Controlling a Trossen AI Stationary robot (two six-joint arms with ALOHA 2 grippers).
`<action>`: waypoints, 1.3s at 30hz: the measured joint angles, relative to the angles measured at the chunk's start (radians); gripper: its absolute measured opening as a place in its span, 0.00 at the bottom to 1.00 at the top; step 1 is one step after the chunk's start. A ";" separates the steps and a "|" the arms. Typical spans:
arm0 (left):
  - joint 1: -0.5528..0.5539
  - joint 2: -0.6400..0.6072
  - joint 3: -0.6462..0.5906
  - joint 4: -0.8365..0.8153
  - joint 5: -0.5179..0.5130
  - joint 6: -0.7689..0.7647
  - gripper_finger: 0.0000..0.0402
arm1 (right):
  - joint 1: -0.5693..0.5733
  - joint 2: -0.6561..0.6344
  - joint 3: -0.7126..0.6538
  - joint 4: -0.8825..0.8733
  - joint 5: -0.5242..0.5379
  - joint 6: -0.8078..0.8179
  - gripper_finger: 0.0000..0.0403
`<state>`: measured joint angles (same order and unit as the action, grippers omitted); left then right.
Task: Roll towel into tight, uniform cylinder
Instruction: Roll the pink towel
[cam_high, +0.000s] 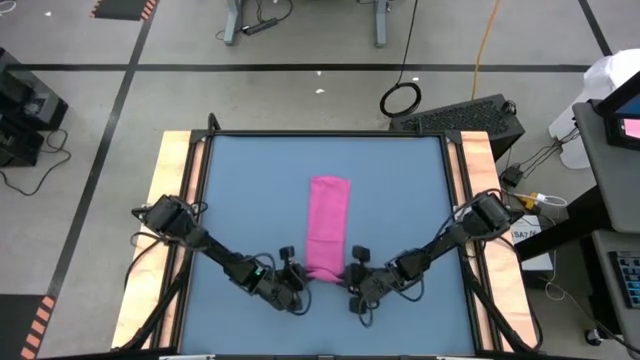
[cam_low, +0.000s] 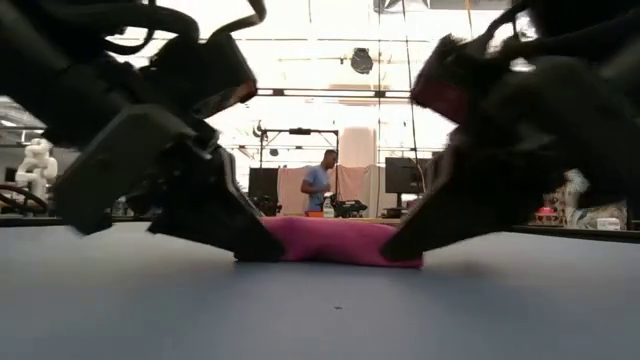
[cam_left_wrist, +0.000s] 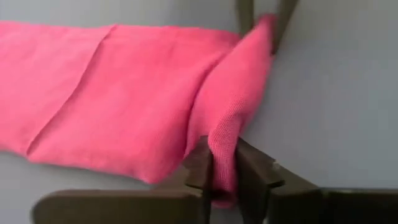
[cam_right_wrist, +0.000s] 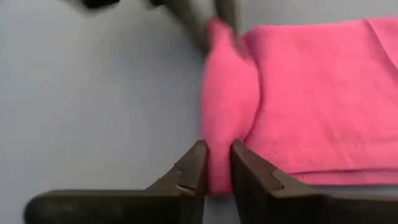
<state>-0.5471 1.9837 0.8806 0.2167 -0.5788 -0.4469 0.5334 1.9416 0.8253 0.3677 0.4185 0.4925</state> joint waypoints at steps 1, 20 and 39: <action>0.004 -0.005 0.000 -0.005 0.010 -0.013 0.11 | 0.008 -0.012 -0.001 -0.007 0.010 -0.051 0.19; 0.117 -0.074 -0.003 -0.104 0.357 -0.201 0.07 | 0.109 0.004 0.000 0.081 0.229 -0.414 0.46; 0.149 -0.075 -0.002 -0.103 0.440 -0.188 0.08 | -0.004 0.034 0.002 0.049 0.161 -0.248 0.41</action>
<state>-0.3979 1.9091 0.8783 0.1135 -0.1387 -0.6344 0.5299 1.9760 0.8272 0.4163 0.5798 0.2443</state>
